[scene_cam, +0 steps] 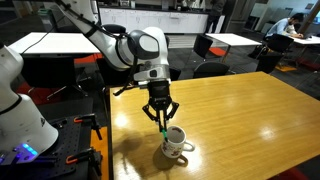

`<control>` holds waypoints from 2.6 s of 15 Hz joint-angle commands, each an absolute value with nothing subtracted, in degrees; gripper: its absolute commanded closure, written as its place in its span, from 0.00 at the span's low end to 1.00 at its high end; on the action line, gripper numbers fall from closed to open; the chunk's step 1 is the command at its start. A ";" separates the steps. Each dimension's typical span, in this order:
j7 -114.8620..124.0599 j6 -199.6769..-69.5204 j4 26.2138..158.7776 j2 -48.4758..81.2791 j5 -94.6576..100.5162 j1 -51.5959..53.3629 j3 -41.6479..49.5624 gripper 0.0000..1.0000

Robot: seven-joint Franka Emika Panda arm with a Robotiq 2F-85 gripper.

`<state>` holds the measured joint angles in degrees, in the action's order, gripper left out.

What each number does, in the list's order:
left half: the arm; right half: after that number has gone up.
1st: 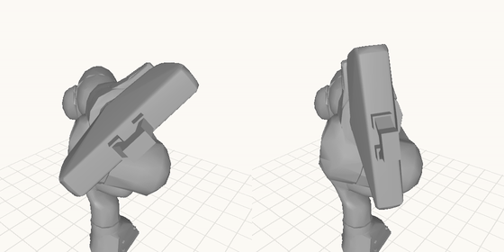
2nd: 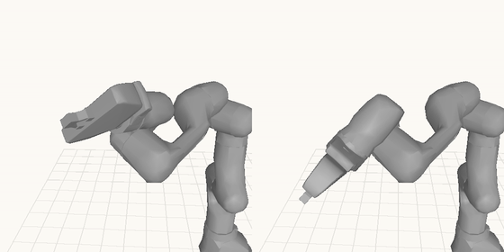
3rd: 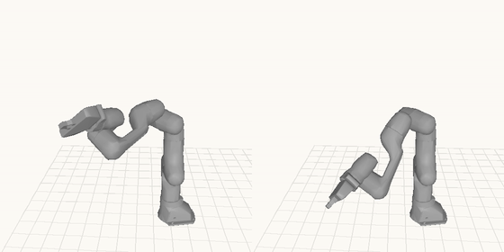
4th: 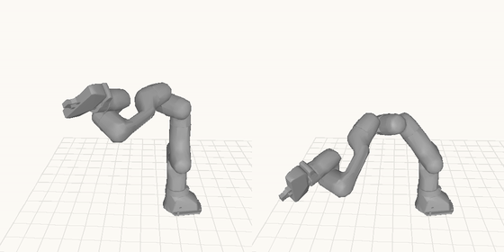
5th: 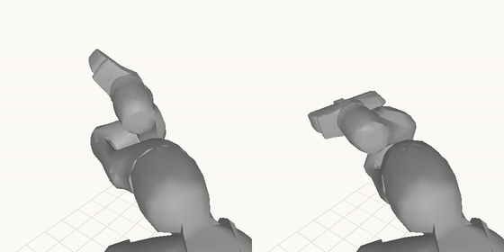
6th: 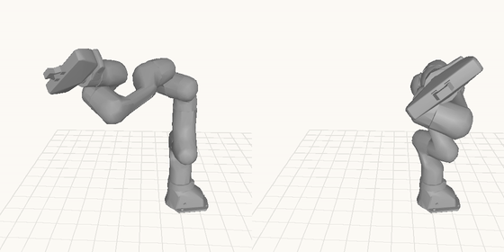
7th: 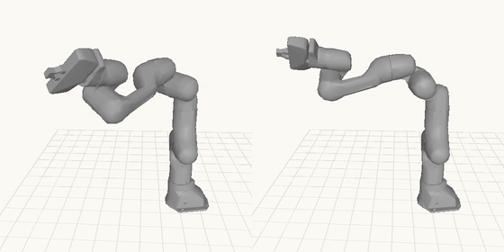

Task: Put the pen into the mug.

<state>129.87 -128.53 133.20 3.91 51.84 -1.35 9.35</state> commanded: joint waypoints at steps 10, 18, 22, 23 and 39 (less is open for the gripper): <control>126.93 -129.22 131.21 5.01 61.61 -3.02 8.27 0.97; 136.92 -128.67 130.70 8.22 72.49 -2.46 7.12 0.97; 141.04 -128.24 130.63 9.72 75.85 -2.38 6.30 0.97; 141.78 -128.00 130.58 10.06 76.40 -2.36 6.13 0.97; 143.07 -127.04 126.99 16.77 76.54 -2.25 4.71 0.97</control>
